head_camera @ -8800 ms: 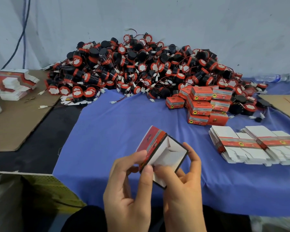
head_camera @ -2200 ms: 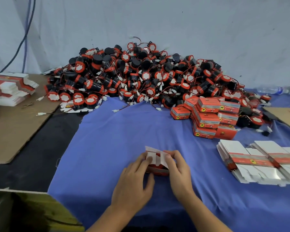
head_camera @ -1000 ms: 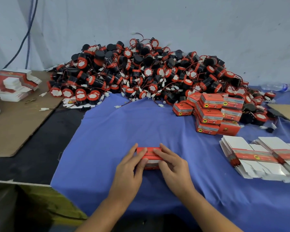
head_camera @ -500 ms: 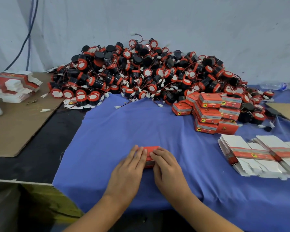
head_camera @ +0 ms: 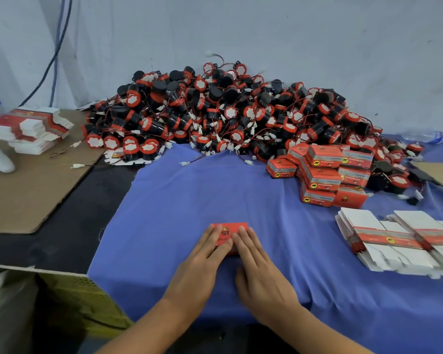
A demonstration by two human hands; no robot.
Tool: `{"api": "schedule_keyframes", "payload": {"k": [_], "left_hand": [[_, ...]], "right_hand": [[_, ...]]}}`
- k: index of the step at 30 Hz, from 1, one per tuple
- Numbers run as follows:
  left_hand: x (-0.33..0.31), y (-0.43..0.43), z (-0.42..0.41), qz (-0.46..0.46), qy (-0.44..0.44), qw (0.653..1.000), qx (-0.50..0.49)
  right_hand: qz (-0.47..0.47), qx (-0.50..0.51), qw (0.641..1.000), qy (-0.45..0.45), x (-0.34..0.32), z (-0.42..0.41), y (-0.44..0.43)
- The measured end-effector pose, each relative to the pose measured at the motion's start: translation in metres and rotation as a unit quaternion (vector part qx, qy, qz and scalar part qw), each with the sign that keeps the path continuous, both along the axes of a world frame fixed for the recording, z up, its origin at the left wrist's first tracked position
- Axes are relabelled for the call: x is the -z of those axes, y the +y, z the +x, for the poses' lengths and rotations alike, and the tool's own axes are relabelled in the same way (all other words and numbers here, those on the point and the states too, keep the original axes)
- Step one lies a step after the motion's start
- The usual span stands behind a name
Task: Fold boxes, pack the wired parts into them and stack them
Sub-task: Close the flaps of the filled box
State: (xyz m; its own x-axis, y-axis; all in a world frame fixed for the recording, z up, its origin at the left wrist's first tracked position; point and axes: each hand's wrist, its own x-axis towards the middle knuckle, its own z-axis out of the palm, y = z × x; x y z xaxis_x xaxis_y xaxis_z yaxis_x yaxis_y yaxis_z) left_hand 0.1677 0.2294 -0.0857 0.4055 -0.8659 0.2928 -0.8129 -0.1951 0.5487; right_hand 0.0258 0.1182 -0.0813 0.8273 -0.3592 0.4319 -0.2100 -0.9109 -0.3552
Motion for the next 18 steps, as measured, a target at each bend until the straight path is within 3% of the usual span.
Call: {"api": "schedule_keyframes", "payload": {"k": [3,6,12,14,18], "left_hand": [[-0.001,-0.002,-0.001,-0.013,0.010,1.000,0.001],[-0.005,0.000,0.004,-0.072,0.024,0.997,0.011],[-0.012,-0.002,0.015,-0.107,0.211,0.971,-0.026],[-0.017,-0.012,0.016,-0.108,0.258,0.959,-0.053],[-0.038,-0.059,0.014,-0.147,0.256,0.951,-0.089]], "right_hand": [[0.070,0.046,0.996,-0.016,-0.001,-0.004,0.001],[0.076,0.084,0.993,-0.021,0.000,-0.005,0.003],[0.144,0.100,0.983,-0.055,-0.007,-0.002,0.001],[0.204,0.112,0.969,-0.083,-0.012,0.003,-0.003],[0.308,0.172,0.926,-0.136,-0.031,0.023,-0.028]]}}
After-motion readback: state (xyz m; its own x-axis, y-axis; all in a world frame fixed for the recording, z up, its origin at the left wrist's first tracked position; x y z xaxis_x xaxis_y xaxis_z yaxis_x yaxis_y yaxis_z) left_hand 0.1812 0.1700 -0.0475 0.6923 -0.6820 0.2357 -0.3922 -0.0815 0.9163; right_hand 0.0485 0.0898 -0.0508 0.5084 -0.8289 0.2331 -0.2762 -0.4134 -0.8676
